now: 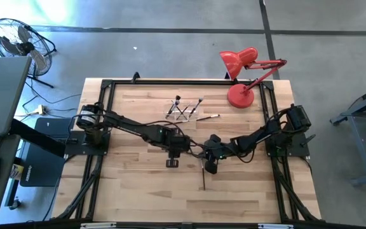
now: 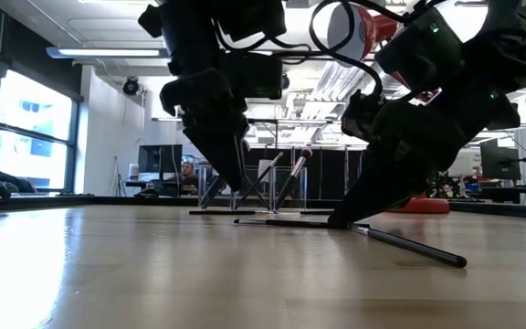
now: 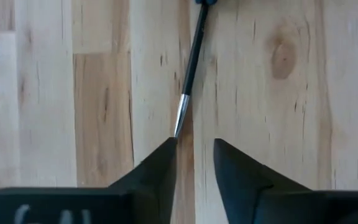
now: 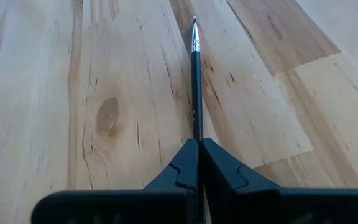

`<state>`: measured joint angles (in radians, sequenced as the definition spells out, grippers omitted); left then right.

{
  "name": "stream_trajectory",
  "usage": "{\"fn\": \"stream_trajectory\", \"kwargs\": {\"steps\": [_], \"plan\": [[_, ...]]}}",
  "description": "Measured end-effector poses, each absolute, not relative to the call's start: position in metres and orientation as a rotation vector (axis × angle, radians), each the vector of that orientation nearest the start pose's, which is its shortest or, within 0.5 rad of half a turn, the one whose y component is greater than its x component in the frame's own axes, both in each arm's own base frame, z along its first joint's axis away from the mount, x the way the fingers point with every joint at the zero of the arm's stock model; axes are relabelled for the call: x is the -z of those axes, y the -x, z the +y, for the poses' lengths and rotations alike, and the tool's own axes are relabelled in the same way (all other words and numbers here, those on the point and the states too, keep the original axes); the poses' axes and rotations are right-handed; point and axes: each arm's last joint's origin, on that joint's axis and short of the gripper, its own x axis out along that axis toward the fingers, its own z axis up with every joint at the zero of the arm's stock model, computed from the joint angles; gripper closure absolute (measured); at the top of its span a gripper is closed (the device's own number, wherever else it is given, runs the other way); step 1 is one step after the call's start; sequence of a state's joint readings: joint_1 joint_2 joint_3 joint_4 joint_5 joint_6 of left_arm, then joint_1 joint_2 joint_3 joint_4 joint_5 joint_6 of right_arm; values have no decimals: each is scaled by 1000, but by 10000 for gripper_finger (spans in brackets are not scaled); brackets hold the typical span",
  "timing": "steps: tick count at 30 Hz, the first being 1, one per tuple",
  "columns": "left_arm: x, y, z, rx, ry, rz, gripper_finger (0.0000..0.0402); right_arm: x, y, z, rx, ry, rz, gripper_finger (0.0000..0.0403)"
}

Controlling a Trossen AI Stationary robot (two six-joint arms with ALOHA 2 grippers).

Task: Put items in baskets/containers
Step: Put the black eyeshadow brush into the transparent organizer

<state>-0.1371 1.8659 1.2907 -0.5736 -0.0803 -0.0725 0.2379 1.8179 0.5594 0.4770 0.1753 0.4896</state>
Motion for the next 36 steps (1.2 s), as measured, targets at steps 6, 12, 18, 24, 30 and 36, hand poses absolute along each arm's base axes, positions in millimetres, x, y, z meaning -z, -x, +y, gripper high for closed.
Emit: {"fn": "stream_trajectory", "kwargs": {"steps": [6, 12, 18, 24, 30, 36], "plan": [[-180, -377, -47, 27, -123, 1119, 271, -77, -278, 62, 123, -288, 760, 393], [-177, -379, -44, 19, -154, 1113, 270, -77, -279, 62, 122, -280, 759, 394], [-174, -380, -39, 26, -133, 1125, 270, -77, -279, 62, 120, -281, 758, 394], [-170, -378, -31, -13, -135, 1147, 270, -77, -279, 62, 116, -282, 759, 394], [-164, -374, -34, 2, -126, 1161, 270, -77, -279, 62, 95, -262, 763, 392], [-158, -374, -41, 12, -85, 1114, 270, -77, -279, 63, 76, -237, 765, 394]]}}
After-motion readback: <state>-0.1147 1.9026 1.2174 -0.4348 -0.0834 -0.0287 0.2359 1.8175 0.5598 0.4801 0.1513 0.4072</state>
